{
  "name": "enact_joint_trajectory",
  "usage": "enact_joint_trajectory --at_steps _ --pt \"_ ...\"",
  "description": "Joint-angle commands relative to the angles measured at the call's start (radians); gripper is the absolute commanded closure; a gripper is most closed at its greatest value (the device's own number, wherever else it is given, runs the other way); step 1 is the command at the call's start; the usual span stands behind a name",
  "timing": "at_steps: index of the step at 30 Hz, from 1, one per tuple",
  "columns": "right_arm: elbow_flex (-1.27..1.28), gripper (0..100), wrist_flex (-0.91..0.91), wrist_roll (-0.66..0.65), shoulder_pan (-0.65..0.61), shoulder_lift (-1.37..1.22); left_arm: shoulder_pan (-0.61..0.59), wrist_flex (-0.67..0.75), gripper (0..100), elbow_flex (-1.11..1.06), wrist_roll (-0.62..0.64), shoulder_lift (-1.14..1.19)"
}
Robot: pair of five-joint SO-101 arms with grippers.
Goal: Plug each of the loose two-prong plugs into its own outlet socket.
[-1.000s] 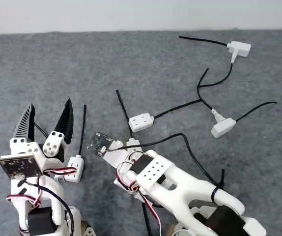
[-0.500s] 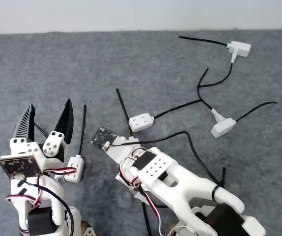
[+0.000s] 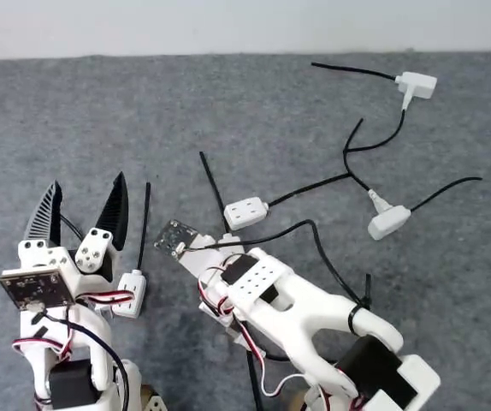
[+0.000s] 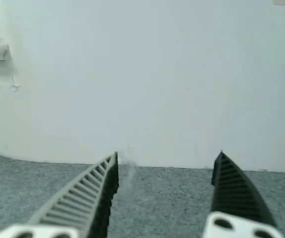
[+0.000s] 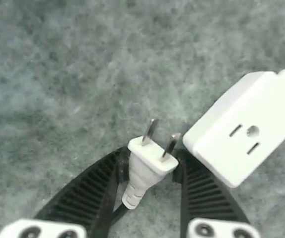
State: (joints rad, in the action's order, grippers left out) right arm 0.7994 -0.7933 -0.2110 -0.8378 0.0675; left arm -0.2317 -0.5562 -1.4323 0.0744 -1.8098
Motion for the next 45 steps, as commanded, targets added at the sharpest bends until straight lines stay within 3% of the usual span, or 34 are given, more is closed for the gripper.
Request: enact_joint_trajectory --at_steps 1,4,28,41,45 --pt "-0.044 87.0 -0.007 0.026 0.004 -0.025 0.005 0.031 70 0.013 0.008 -0.006" --pt "-0.044 99.5 -0.007 0.026 0.005 -0.025 0.005 0.031 70 0.01 0.008 -0.005" --pt "-0.054 99.1 -0.071 0.02 0.031 0.001 0.005 0.087 70 -0.036 0.006 -0.006" --pt "-0.018 99.1 -0.302 -0.077 0.102 0.642 0.003 0.087 70 -0.036 0.006 -0.006" --pt "-0.083 99.1 -0.404 -0.176 0.107 0.754 0.008 0.084 70 -0.036 0.008 -0.006"
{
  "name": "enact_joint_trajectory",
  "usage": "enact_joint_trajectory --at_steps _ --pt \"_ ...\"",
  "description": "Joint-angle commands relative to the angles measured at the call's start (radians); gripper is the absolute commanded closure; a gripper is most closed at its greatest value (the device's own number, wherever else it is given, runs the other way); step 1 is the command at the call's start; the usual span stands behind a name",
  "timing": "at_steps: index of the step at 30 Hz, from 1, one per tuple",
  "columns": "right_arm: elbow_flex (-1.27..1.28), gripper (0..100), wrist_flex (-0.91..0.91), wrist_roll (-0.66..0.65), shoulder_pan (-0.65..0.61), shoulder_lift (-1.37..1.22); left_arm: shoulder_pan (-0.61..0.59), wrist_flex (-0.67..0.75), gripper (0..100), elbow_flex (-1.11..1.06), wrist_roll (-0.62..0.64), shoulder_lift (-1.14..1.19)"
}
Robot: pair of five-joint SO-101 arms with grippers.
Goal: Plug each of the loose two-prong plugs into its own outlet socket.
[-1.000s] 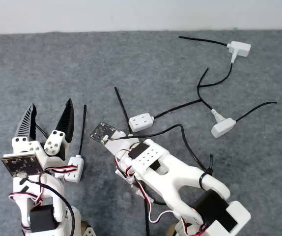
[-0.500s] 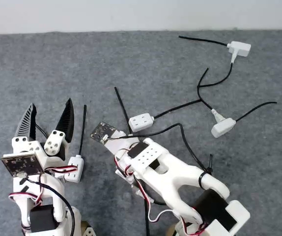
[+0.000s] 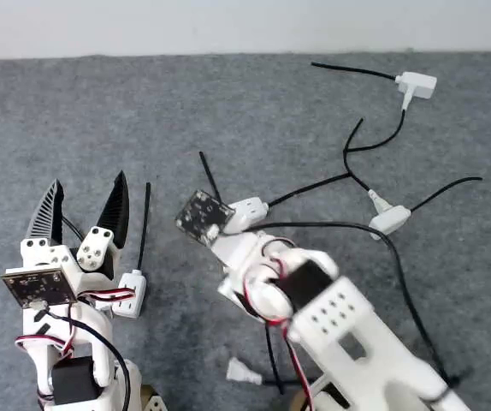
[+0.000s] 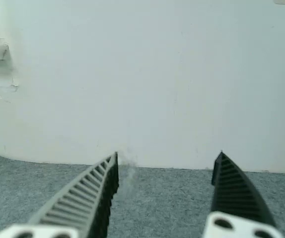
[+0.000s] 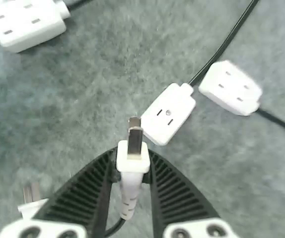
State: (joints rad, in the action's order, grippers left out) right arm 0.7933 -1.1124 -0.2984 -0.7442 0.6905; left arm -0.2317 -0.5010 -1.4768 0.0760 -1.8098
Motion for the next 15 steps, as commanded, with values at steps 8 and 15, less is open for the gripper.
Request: enact_joint_trajectory --at_steps 8,15 --pt "-0.11 99.1 -0.107 -0.163 0.01 0.196 0.232 -0.1 70 0.025 -0.069 -0.009" --pt "-0.221 99.1 -0.108 -0.186 0.012 0.188 0.379 -0.222 70 0.079 -0.11 -0.009"
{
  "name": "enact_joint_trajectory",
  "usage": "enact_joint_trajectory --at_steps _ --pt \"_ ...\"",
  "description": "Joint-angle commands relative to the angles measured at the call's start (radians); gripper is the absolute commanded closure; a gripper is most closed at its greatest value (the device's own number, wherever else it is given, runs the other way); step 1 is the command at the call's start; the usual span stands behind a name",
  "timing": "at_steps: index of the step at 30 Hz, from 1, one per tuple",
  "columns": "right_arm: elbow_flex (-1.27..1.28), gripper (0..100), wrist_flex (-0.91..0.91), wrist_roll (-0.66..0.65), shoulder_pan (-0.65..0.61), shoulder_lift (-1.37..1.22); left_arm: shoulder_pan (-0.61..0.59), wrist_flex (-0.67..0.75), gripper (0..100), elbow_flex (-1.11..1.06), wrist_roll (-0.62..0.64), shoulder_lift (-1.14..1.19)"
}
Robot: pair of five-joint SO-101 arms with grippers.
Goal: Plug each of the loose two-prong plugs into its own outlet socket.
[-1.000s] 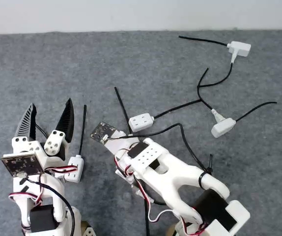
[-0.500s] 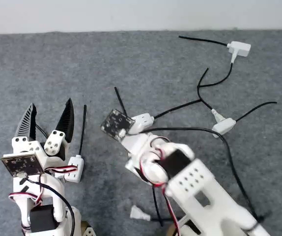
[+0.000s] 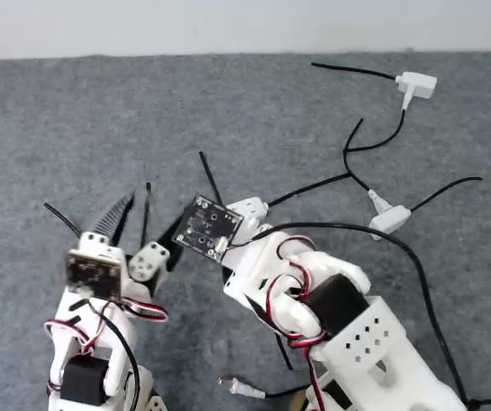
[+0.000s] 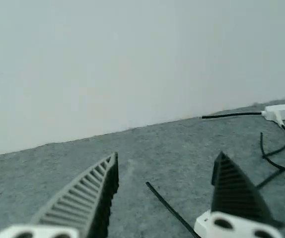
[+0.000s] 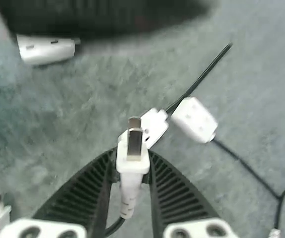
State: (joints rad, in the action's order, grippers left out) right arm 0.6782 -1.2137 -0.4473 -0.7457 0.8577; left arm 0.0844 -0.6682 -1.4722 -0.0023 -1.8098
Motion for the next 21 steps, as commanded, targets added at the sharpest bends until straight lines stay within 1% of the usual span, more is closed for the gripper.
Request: enact_joint_trajectory --at_steps 1,12,15,21 --pt "-0.109 99.1 -0.002 -0.046 0.012 0.019 0.074 -0.068 70 0.084 -0.034 -0.009" --pt "-0.092 99.1 0.021 -0.049 0.012 0.018 0.163 -0.235 70 0.222 -0.029 -0.009" --pt "-0.092 99.1 0.021 -0.048 0.012 0.018 0.195 -0.245 70 0.223 -0.034 -0.009" --pt "-0.095 99.1 0.021 -0.044 0.01 0.018 0.218 -0.244 70 0.214 -0.057 -0.009"
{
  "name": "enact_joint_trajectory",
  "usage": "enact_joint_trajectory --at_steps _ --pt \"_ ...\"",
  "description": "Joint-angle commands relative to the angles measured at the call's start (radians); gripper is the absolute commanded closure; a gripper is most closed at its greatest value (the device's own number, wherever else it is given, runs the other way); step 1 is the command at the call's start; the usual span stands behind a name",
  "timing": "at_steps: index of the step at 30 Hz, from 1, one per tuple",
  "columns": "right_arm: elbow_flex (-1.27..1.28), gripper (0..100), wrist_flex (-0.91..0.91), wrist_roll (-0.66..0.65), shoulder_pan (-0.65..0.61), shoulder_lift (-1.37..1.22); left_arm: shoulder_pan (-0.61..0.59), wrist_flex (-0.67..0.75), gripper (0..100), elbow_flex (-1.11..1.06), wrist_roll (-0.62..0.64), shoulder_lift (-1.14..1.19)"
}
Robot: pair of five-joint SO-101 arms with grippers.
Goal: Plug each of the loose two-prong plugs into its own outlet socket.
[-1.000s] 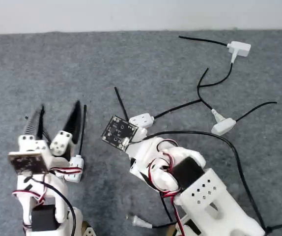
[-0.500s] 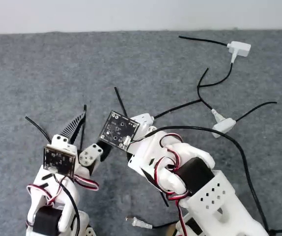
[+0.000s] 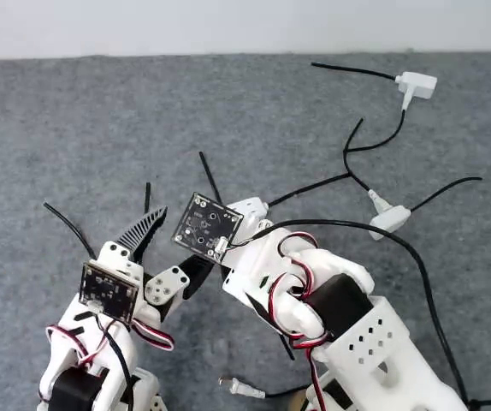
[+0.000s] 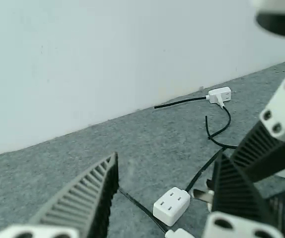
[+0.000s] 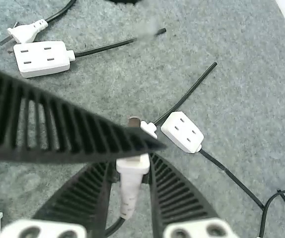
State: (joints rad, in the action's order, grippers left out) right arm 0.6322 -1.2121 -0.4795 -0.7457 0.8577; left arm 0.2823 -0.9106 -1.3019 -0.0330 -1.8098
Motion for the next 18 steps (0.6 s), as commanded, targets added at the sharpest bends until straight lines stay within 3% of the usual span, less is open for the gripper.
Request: enact_joint_trajectory --at_steps 1,18 --pt "-0.049 99.1 0.019 -0.011 0.01 0.019 0.021 0.002 70 0.036 -0.026 -0.009" --pt "-0.094 99.1 -0.022 -0.014 0.01 0.028 0.011 0.109 70 -0.077 -0.063 -0.009"
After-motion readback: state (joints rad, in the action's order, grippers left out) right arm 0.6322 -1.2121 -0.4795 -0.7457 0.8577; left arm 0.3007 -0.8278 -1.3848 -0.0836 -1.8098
